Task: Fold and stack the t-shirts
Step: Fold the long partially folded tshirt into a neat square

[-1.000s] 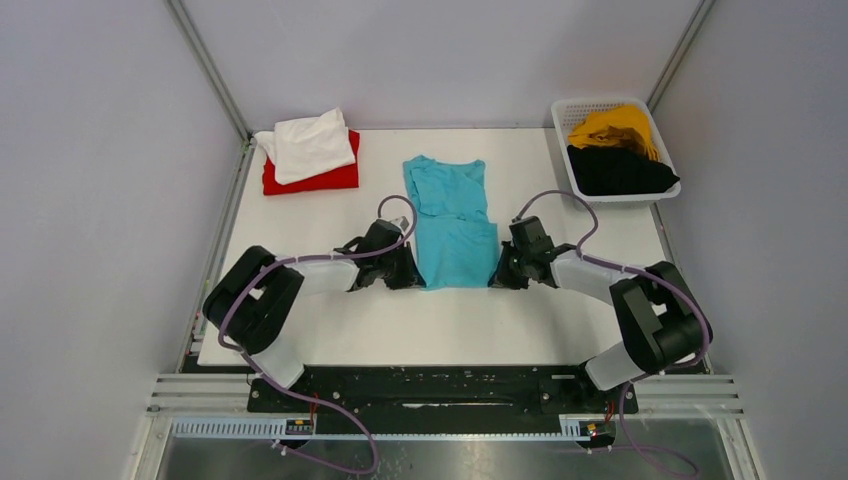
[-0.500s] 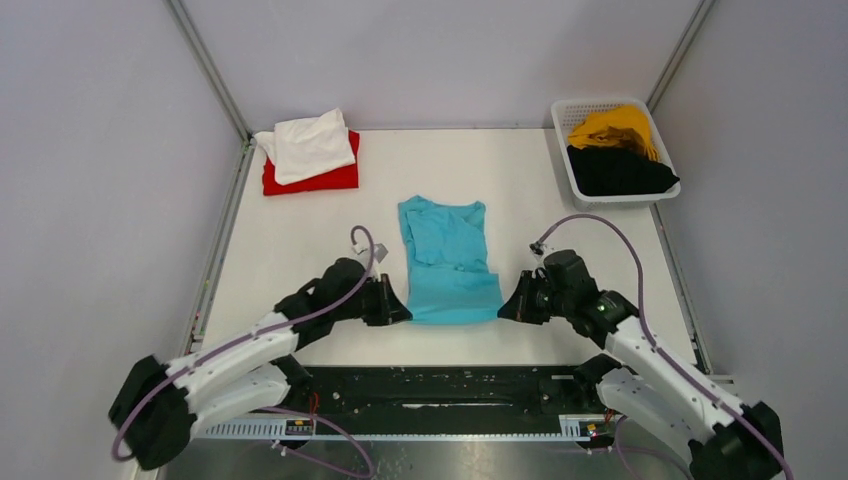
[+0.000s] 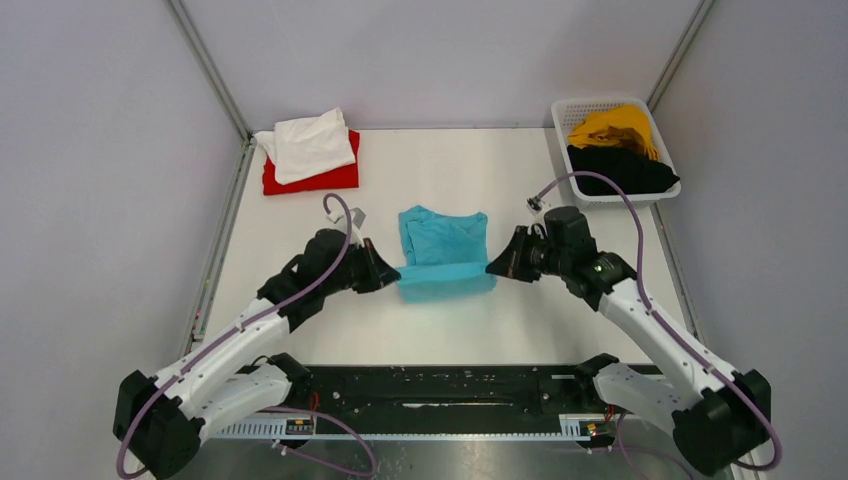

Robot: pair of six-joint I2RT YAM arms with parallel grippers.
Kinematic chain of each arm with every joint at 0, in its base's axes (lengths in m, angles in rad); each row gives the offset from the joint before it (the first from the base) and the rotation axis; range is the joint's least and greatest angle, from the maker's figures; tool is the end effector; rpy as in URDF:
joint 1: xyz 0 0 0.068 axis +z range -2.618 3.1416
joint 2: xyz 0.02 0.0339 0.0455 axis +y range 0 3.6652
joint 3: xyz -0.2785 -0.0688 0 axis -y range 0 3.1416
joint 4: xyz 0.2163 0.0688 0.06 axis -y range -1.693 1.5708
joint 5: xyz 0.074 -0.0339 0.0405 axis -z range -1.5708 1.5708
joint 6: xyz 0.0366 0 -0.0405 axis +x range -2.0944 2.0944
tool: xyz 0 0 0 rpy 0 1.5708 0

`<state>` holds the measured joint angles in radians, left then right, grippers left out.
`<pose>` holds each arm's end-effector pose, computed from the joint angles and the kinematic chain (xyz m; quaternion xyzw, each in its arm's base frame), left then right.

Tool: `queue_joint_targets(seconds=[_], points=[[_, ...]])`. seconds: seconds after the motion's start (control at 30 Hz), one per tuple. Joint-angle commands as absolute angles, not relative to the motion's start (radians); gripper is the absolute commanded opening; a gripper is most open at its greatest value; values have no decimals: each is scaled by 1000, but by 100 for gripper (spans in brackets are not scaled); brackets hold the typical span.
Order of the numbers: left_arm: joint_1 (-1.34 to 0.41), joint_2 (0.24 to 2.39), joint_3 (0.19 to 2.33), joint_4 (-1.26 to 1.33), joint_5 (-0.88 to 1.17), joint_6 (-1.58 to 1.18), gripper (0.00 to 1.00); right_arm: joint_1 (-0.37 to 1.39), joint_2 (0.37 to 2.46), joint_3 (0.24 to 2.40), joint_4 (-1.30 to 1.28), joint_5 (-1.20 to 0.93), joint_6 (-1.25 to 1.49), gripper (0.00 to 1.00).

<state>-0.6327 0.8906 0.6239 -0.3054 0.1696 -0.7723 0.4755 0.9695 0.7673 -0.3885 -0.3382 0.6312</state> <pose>0.1269 -0.1007 0.2713 -0.0205 0.8754 -0.3650 0.3161 0.1514 0.0916 0.2980 -0.0113 0.8733 0.3702 0.3167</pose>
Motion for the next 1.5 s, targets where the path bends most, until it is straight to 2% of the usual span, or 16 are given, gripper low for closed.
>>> queue_joint_targets(seconds=[0.0, 0.17, 0.33, 0.67, 0.93, 0.97, 1.0, 1.07, 1.1, 1.13, 1.17, 1.2, 1.23, 1.37, 1.47], points=[[-545, 952, 710, -254, 118, -735, 0, 421, 1090, 831, -212, -480, 665, 0], [-450, 1059, 773, -187, 151, -715, 0, 358, 1257, 906, -91, -556, 698, 0], [-381, 1210, 849, -134, 197, -695, 0, 318, 1371, 985, -108, -525, 692, 0], [-344, 1582, 1123, -82, 249, -613, 0, 217, 1548, 1043, -47, -483, 678, 0], [-337, 1912, 1387, -154, 167, -559, 0, 177, 1829, 1200, -11, -525, 668, 0], [-336, 1958, 1426, -167, 134, -554, 3, 176, 1872, 1232, 20, -517, 665, 2], [-335, 2001, 1473, -187, 117, -548, 8, 175, 1913, 1266, 26, -504, 655, 8], [-326, 2077, 1570, -237, 129, -541, 10, 175, 1985, 1343, 7, -497, 634, 14], [-325, 2100, 1606, -247, 147, -538, 14, 175, 2012, 1378, -12, -498, 625, 23], [-321, 2112, 1630, -257, 157, -538, 24, 175, 2032, 1417, -46, -501, 616, 40], [-320, 2111, 1644, -266, 166, -540, 71, 175, 2039, 1446, -80, -496, 604, 62], [-320, 2099, 1645, -266, 174, -538, 95, 176, 2033, 1456, -101, -483, 596, 92], [-320, 2076, 1635, -261, 178, -541, 99, 176, 2014, 1451, -110, -471, 590, 98], [-321, 1926, 1483, -196, 224, -541, 99, 176, 1880, 1368, -131, -412, 561, 99], [-322, 1831, 1352, -138, 273, -497, 99, 177, 1719, 1222, -106, -365, 554, 99]])
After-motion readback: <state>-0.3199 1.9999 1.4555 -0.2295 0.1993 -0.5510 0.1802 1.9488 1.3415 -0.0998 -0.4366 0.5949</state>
